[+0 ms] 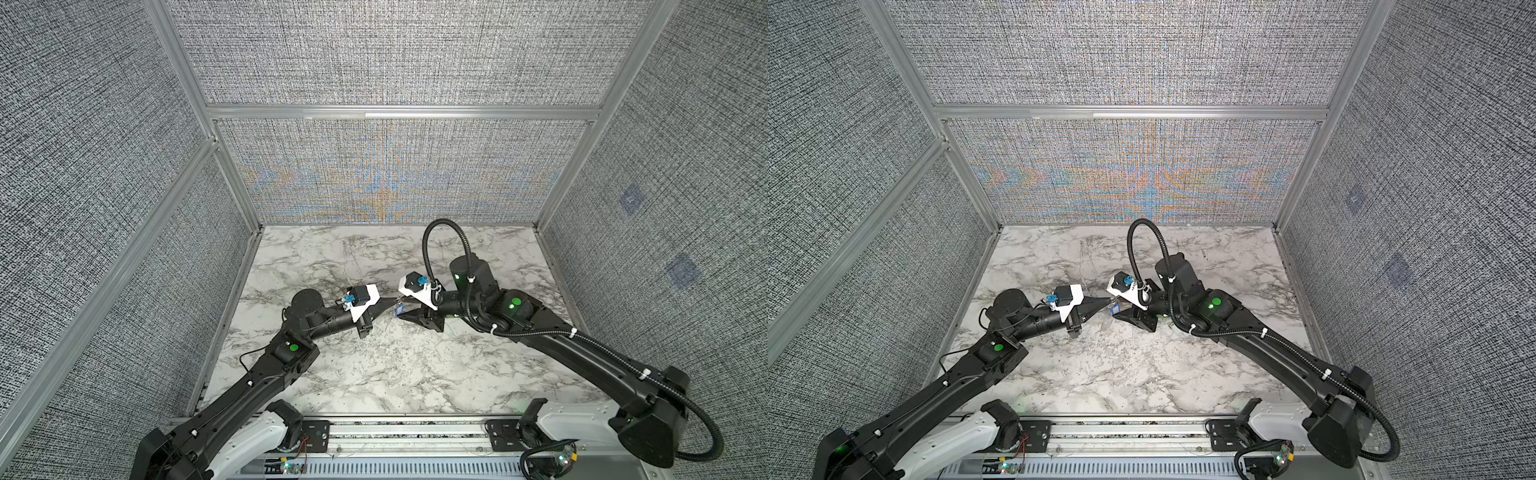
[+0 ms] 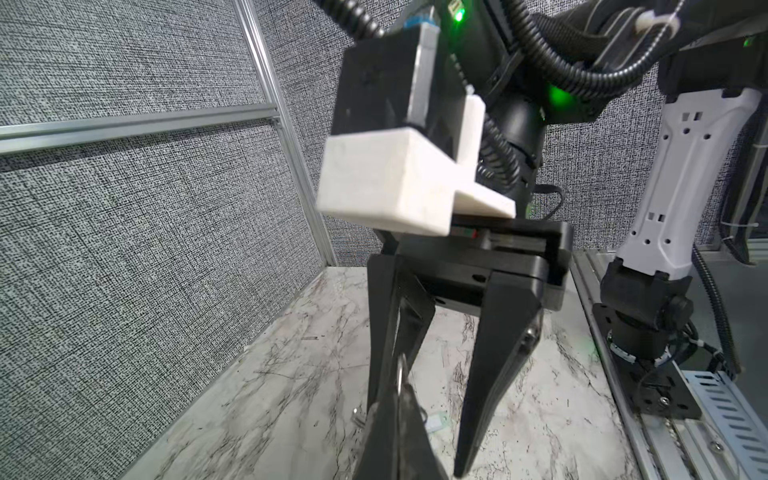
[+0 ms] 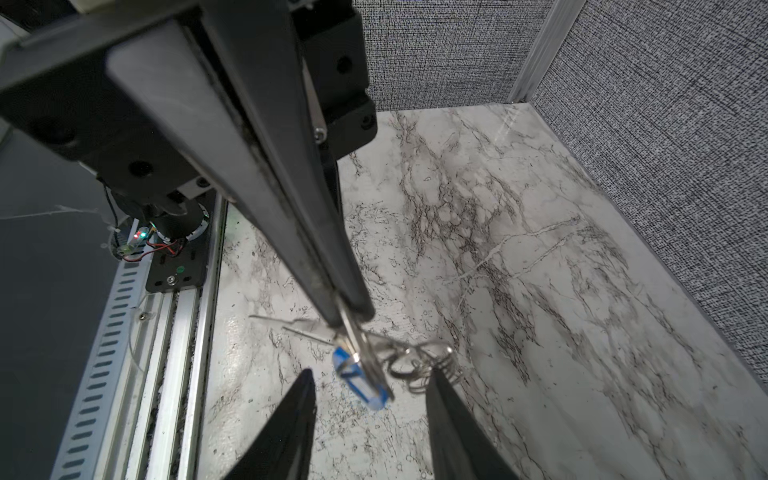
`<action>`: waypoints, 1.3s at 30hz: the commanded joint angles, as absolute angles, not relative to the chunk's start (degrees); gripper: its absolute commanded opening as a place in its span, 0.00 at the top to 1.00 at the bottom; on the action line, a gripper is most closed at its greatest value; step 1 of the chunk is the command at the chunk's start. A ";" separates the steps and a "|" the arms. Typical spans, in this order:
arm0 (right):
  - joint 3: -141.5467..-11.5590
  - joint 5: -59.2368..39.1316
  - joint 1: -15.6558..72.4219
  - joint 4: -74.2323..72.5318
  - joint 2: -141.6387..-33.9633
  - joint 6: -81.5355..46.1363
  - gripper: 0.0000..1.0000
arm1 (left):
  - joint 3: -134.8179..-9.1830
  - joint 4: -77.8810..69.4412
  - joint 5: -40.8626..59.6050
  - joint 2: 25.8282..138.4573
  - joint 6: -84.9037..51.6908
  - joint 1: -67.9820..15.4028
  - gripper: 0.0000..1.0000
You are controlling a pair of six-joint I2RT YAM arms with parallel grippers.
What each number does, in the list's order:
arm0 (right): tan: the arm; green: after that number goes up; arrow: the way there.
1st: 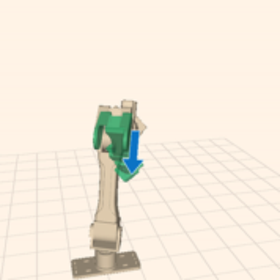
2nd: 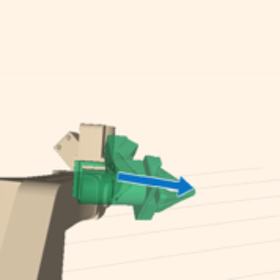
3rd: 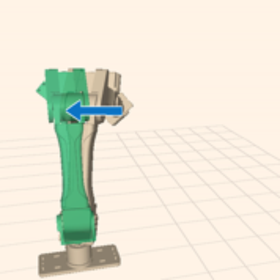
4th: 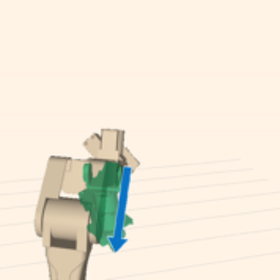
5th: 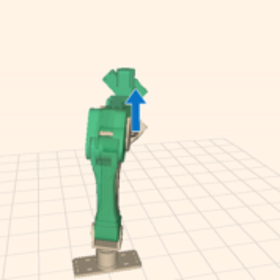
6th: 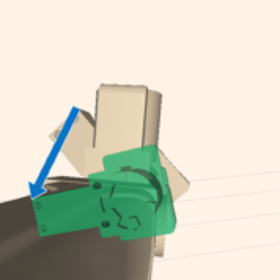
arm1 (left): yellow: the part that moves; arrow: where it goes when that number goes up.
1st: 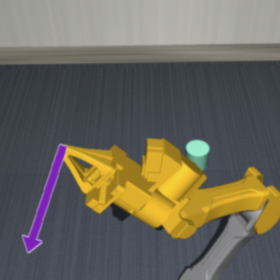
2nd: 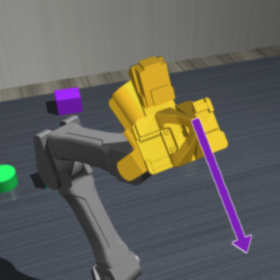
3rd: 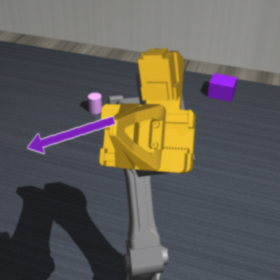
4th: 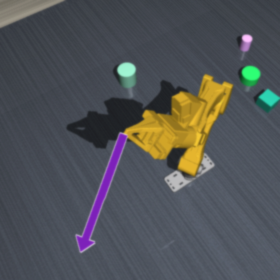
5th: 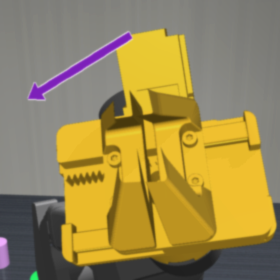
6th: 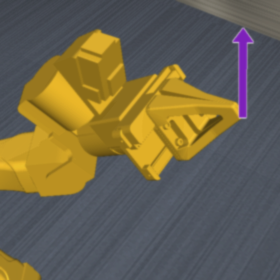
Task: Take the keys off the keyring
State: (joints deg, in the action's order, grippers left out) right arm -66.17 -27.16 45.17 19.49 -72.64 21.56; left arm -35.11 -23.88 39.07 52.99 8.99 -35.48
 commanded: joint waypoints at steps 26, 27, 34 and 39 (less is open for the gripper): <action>-64.15 -36.06 44.86 15.41 -71.83 18.49 0.96 | -32.55 -33.07 37.59 51.60 6.01 -35.50 1.00; -64.29 -35.83 44.82 16.12 -71.52 18.97 0.97 | -32.37 -33.34 37.46 51.42 5.81 -35.47 1.00; -65.90 -32.84 44.19 22.25 -69.84 22.58 1.00 | -32.51 -32.98 37.18 51.25 6.24 -35.50 1.00; -67.30 -28.27 43.35 26.40 -68.56 25.80 1.00 | -32.86 -31.83 37.30 51.02 7.29 -35.51 1.00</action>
